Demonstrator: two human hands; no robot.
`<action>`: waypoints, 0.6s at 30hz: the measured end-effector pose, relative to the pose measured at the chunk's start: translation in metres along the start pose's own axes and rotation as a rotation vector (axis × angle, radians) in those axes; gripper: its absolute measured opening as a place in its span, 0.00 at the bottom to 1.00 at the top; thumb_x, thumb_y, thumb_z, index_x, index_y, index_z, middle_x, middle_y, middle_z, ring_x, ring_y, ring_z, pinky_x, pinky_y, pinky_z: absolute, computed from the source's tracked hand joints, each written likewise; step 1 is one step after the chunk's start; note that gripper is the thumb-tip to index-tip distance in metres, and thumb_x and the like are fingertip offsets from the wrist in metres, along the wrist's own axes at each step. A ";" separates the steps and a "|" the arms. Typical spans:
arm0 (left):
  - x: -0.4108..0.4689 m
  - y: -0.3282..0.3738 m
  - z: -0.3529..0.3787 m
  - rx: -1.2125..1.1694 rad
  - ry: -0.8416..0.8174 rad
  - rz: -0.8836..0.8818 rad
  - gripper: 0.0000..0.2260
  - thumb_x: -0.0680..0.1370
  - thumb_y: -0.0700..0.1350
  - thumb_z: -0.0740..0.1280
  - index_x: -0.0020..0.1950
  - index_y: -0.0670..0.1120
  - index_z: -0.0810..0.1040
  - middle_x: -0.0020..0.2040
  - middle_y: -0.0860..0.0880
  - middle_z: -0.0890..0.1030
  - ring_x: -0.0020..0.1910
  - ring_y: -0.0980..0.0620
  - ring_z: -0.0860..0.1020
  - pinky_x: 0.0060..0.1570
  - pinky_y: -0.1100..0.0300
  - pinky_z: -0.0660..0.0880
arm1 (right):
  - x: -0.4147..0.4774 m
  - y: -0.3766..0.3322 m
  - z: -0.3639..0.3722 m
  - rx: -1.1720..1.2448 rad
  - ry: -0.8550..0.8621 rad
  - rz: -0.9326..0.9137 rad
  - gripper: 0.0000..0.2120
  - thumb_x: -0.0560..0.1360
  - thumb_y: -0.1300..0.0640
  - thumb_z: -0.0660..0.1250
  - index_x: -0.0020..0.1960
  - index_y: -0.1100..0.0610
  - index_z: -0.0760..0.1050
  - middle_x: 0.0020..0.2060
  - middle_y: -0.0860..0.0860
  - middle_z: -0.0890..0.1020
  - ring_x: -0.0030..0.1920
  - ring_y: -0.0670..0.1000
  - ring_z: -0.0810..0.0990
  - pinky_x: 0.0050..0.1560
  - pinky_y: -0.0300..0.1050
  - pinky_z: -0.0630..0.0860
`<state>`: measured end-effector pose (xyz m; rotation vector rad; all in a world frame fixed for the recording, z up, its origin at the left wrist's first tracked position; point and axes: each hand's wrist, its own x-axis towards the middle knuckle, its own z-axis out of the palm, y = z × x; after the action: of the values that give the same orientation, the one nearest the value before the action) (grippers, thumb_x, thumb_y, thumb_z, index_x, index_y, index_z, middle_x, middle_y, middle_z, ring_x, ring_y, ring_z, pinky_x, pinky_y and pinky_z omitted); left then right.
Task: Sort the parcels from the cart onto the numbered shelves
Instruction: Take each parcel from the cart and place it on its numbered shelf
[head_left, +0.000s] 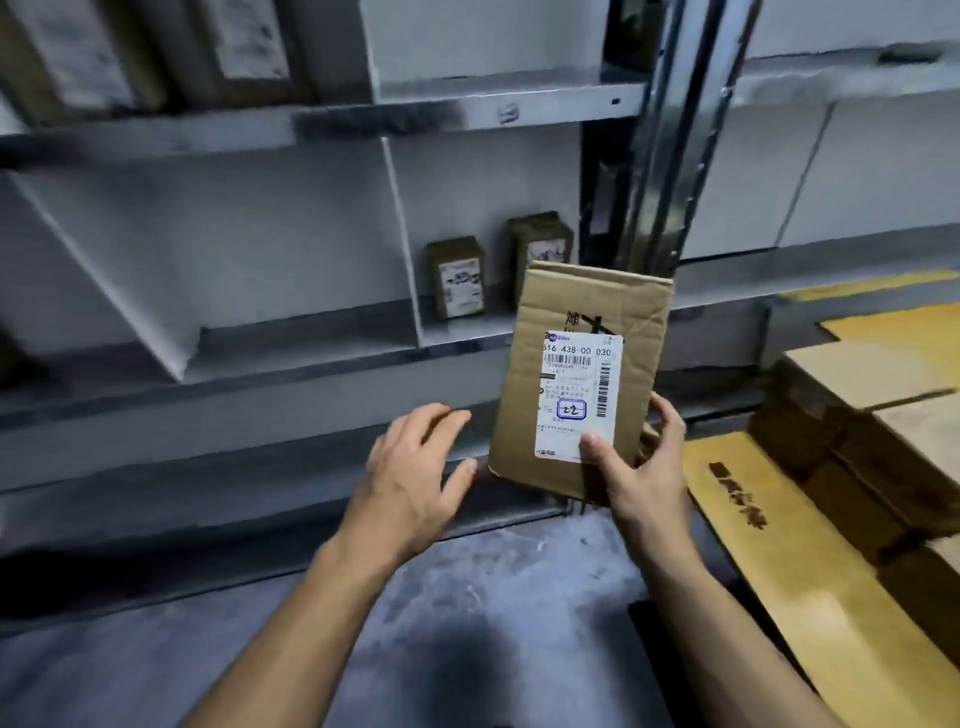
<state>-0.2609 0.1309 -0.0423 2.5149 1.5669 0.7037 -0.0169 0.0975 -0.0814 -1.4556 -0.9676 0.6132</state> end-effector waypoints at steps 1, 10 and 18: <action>-0.013 -0.019 -0.013 0.075 0.011 -0.040 0.23 0.78 0.55 0.62 0.71 0.50 0.69 0.67 0.50 0.71 0.63 0.48 0.69 0.64 0.51 0.67 | -0.007 -0.004 0.022 0.010 -0.041 -0.002 0.34 0.70 0.49 0.78 0.67 0.31 0.62 0.57 0.36 0.78 0.58 0.36 0.77 0.58 0.44 0.74; -0.106 -0.142 -0.092 0.371 -0.007 -0.447 0.24 0.79 0.57 0.59 0.73 0.53 0.64 0.68 0.52 0.69 0.65 0.48 0.67 0.64 0.52 0.63 | -0.058 -0.039 0.177 0.084 -0.417 -0.082 0.35 0.72 0.55 0.77 0.71 0.42 0.62 0.57 0.32 0.75 0.55 0.26 0.74 0.51 0.25 0.70; -0.151 -0.220 -0.119 0.344 0.038 -0.689 0.24 0.78 0.55 0.60 0.74 0.54 0.62 0.69 0.52 0.68 0.65 0.48 0.67 0.65 0.51 0.65 | -0.072 -0.053 0.297 0.095 -0.625 -0.107 0.36 0.72 0.51 0.77 0.72 0.40 0.60 0.59 0.35 0.74 0.55 0.27 0.73 0.63 0.41 0.72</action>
<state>-0.5488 0.0831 -0.0563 1.9024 2.5324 0.4053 -0.3128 0.1915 -0.0827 -1.1321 -1.4643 1.0517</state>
